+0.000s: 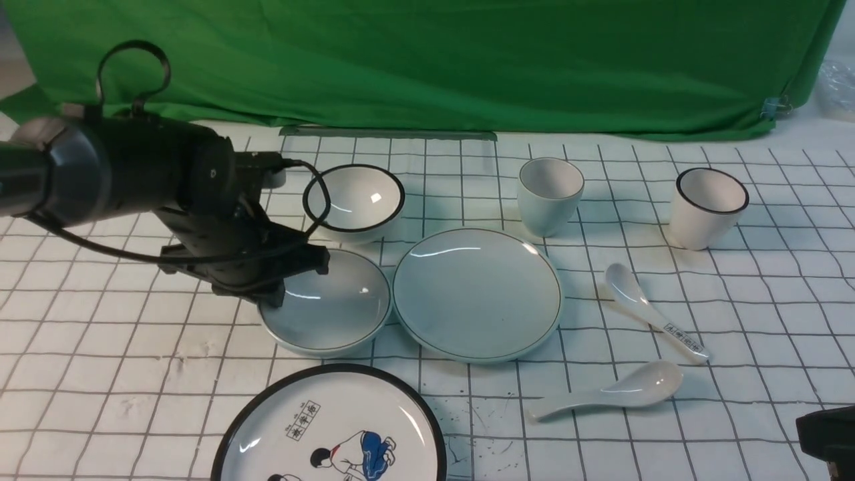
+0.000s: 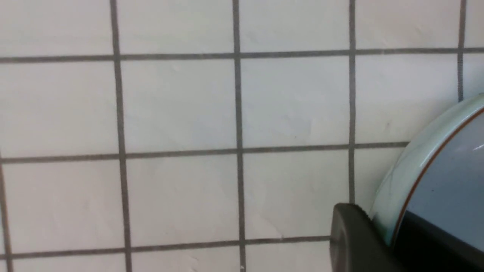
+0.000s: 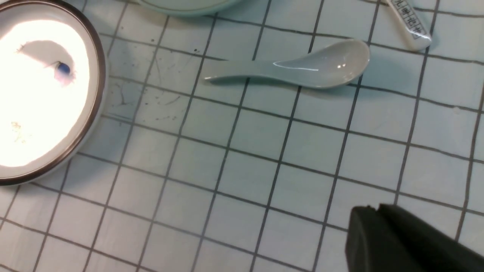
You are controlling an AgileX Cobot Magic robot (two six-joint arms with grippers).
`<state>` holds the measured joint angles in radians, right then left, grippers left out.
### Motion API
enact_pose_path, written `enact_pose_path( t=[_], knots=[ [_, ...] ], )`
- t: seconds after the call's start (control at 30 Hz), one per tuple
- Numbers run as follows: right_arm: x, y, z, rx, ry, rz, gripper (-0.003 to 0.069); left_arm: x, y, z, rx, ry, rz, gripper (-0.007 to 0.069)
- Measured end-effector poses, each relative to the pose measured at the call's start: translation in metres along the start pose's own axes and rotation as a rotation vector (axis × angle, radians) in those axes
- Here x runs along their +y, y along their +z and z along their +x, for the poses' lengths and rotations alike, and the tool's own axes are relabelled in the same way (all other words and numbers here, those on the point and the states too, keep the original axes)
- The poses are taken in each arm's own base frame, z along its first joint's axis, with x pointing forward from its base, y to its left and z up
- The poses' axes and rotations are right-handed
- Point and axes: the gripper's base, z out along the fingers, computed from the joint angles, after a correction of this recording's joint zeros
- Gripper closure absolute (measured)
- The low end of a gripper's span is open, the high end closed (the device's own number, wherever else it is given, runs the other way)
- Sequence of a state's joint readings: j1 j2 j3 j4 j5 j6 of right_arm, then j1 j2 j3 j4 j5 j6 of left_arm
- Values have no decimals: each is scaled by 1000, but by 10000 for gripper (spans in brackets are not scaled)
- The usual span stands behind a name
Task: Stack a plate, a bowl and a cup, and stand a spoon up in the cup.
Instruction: Use the left arm to grab a blue rice bowl, then use the left arm to put the blue rice bowl into the blue large plate in the middle
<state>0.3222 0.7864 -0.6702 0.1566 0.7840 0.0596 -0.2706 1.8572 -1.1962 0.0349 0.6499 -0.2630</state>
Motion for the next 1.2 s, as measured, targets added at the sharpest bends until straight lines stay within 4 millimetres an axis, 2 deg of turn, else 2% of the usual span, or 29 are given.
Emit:
enact_pose_path(
  t=[0.1,0.33,0.47,0.6,0.63,0.73,0.77,0.8,0.87,1.03,1.1,1.2],
  knots=[
    [0,0,0,0,0,0,593,-1,-12,0,-12,-16,20,585],
    [0,0,0,0,0,0,587,-13,-72,-2,-123,-47,180,589],
    [0,0,-1,-7,0,-1,587,-26,-82,-5,-184,-66,285,589],
    [1,0,-5,-46,-1,-4,586,-53,-70,-10,-200,-53,355,589],
    [0,0,-5,-45,-1,-3,586,-53,-69,-10,-199,-54,356,589],
    [4,-3,-23,-42,-80,-3,583,-80,-39,-17,-141,-12,371,589],
    [6,-3,-35,-15,-124,-3,582,-90,-26,-20,-110,0,375,589],
    [7,-3,-38,2,-143,-3,582,-91,-24,-20,-107,1,375,589],
    [9,-1,-53,65,-198,-6,580,-98,-7,-24,-65,5,375,589],
    [11,18,-75,175,-255,-11,557,-103,12,-30,-27,6,370,589],
    [11,27,-83,189,-263,-11,531,-103,17,-29,-13,6,366,589],
    [12,38,-102,166,-270,-8,454,-103,22,-27,10,7,361,589]
  ],
)
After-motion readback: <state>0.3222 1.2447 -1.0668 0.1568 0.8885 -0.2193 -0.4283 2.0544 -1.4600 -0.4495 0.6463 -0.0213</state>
